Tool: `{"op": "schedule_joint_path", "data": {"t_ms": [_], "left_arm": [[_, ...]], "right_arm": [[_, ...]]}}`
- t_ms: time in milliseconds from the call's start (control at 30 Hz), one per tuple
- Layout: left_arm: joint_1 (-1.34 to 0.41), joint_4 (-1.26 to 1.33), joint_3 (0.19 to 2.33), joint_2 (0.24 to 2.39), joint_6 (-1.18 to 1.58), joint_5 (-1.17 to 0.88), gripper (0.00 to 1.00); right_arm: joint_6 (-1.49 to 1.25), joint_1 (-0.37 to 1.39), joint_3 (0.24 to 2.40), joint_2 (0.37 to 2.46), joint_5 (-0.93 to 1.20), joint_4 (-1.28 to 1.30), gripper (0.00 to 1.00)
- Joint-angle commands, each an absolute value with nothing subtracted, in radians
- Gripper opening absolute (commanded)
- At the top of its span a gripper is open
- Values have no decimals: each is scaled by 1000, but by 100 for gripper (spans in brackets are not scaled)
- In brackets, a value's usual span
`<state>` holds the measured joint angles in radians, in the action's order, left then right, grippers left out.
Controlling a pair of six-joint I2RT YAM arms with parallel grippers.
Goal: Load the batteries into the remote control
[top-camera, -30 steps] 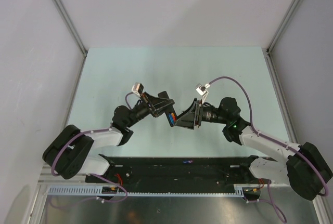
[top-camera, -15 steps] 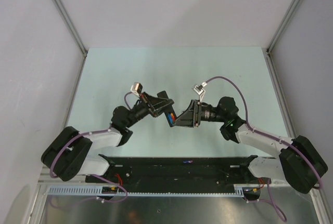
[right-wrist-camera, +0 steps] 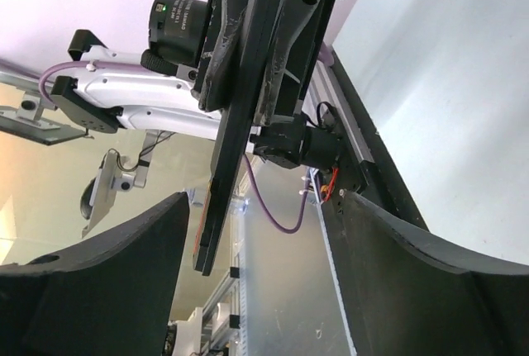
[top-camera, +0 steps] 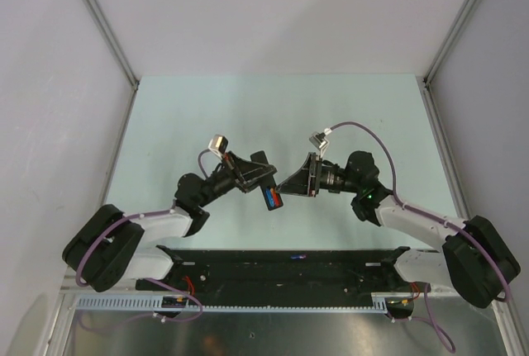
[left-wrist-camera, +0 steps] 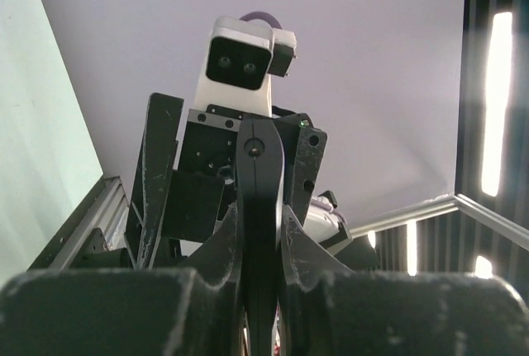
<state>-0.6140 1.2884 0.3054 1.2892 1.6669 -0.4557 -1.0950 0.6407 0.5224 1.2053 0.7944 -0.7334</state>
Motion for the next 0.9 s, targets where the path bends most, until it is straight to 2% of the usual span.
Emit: {"op": "schedule_joint_path", "data": {"t_ms": [0, 300, 433, 700, 767, 833, 867], "left_arm": [[-621, 1634, 288, 1276, 1658, -476, 0], [-620, 1634, 281, 1290, 1644, -479, 0], [-621, 1632, 278, 1276, 1640, -477, 0], [-620, 1632, 268, 1261, 1640, -477, 0], [-621, 1632, 267, 1258, 1638, -477, 0], [-620, 1632, 264, 1256, 1637, -476, 0], [-620, 1632, 262, 1259, 1634, -476, 0]], "right_arm": [[-1052, 638, 572, 1143, 773, -638, 81], [-910, 706, 698, 1183, 773, -416, 75], [-887, 721, 709, 1227, 779, -377, 63], [-839, 732, 726, 1258, 767, -275, 50], [-838, 730, 726, 1258, 770, -276, 50], [-848, 730, 727, 1255, 772, -290, 57], [-853, 730, 726, 1252, 773, -307, 64]]}}
